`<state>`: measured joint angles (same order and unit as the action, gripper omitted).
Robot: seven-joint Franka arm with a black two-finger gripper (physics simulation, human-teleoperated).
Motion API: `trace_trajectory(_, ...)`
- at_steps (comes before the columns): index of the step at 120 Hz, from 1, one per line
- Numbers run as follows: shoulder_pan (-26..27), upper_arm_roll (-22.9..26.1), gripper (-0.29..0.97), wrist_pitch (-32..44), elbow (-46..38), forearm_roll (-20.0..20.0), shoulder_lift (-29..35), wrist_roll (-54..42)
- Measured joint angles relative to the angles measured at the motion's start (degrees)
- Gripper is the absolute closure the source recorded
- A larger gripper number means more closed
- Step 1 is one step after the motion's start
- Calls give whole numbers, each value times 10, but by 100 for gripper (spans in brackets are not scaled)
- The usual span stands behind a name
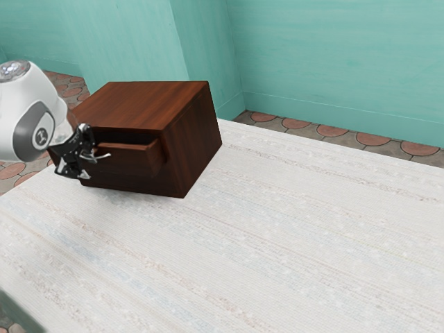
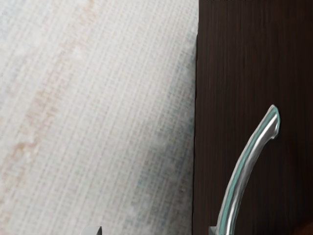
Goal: Pull the drawer handle with one arm to open the drawer
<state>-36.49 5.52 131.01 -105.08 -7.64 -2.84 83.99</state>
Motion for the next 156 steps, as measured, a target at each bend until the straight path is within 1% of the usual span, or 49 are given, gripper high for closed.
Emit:
trace_trajectory(22, -8, 3, 45, 2, -32, 0, 28, 4)
trace_trajectory(23, 2, -6, 45, 2, -34, 1, 29, 5)
trace_trajectory(34, 3, -11, 45, 7, -57, 0, 45, 8)
trace_trajectory(45, -7, -9, 46, 13, -78, 0, 61, 10)
trace_trajectory(82, -3, -10, 47, 24, -110, 4, 92, 17)
trace_trajectory(156, 1, -18, 47, 37, -176, -4, 146, 19)
